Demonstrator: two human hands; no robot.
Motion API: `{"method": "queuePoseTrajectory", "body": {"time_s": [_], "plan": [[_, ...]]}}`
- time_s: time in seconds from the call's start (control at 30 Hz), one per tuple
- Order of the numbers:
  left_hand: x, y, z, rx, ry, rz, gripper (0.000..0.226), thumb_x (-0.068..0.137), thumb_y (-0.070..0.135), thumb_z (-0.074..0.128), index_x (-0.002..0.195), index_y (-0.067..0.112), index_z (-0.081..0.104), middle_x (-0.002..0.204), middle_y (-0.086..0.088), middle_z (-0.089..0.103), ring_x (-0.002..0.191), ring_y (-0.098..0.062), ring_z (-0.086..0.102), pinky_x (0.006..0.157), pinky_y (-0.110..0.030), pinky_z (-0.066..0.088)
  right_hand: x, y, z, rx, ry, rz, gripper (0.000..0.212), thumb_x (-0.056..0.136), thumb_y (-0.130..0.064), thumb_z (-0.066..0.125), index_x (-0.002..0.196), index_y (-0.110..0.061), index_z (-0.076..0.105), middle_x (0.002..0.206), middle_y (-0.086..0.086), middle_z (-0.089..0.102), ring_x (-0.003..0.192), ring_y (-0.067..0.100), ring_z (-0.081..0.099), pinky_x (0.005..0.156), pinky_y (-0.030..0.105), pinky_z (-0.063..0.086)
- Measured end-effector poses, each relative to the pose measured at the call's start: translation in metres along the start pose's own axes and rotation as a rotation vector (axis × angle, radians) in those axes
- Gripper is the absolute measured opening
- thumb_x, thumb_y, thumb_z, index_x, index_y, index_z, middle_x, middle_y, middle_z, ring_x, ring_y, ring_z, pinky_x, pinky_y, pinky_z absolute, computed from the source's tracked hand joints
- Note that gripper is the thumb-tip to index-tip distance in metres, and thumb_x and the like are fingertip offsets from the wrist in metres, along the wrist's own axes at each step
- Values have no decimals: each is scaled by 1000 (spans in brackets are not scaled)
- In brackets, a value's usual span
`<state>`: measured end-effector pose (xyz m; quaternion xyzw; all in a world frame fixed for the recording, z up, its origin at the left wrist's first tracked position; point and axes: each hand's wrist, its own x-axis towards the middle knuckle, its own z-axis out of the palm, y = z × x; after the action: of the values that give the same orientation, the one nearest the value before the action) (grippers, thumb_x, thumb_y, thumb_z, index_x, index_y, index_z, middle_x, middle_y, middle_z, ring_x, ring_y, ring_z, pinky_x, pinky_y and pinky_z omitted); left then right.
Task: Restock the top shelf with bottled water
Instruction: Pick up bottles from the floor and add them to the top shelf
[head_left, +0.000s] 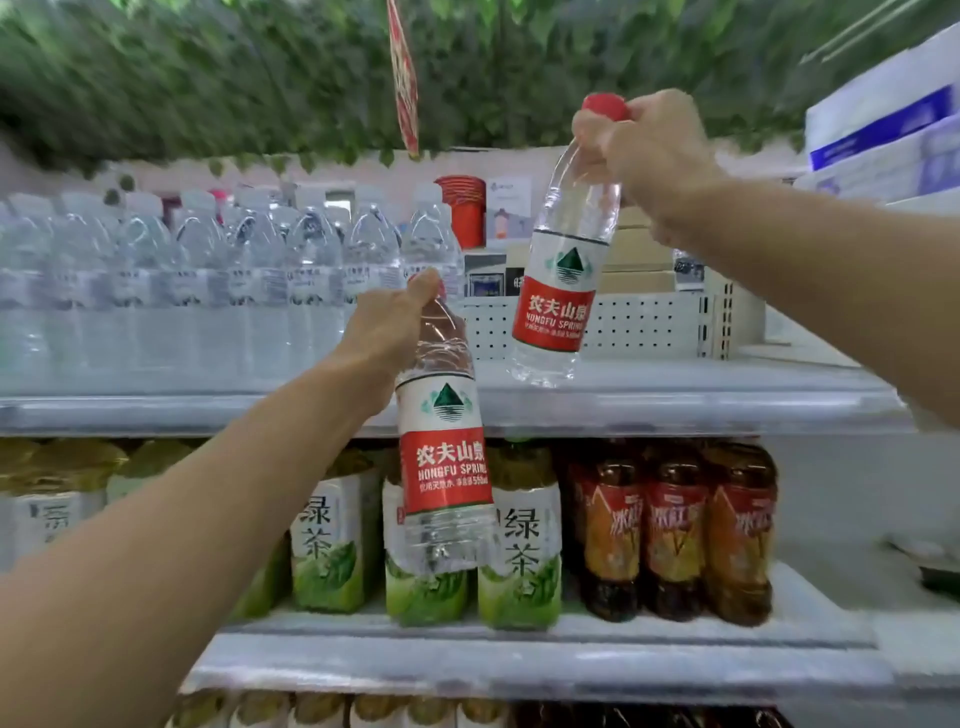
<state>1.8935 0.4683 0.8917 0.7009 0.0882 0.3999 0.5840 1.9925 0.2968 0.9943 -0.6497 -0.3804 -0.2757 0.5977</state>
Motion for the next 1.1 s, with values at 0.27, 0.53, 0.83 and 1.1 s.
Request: {"method": "queuePoseTrajectory", "body": {"time_s": [0.27, 0.53, 0.83, 1.1], "plan": [[31, -13, 3, 4, -9, -81, 27, 95, 35, 58, 88, 9, 62, 88, -14, 75, 67, -27, 67, 79, -44, 57, 45, 34, 54, -41, -76, 46, 23, 94, -29, 64, 107, -10, 66, 104, 8, 71, 95, 17, 69, 79, 26, 55], [39, -25, -4, -2, -62, -79, 28, 94, 38, 58, 88, 11, 64, 91, -15, 76, 76, -29, 67, 90, -49, 54, 61, 44, 80, -87, -266, 216, 30, 89, -42, 68, 108, -19, 61, 114, 4, 67, 107, 26, 64, 89, 47, 53], [42, -29, -7, -15, -86, -72, 30, 94, 39, 57, 87, 10, 65, 94, -16, 75, 77, -30, 68, 90, -50, 55, -38, 91, 72, -255, -512, 311, 28, 83, -18, 77, 105, -20, 58, 102, 4, 67, 100, 24, 63, 84, 43, 56], [46, -33, -7, -29, -99, -71, 30, 96, 38, 56, 92, 9, 64, 97, -18, 74, 75, -28, 67, 88, -47, 55, -22, 116, 101, -233, -455, 338, 37, 79, -17, 81, 110, -16, 60, 104, 5, 66, 97, 21, 62, 77, 36, 56]]}}
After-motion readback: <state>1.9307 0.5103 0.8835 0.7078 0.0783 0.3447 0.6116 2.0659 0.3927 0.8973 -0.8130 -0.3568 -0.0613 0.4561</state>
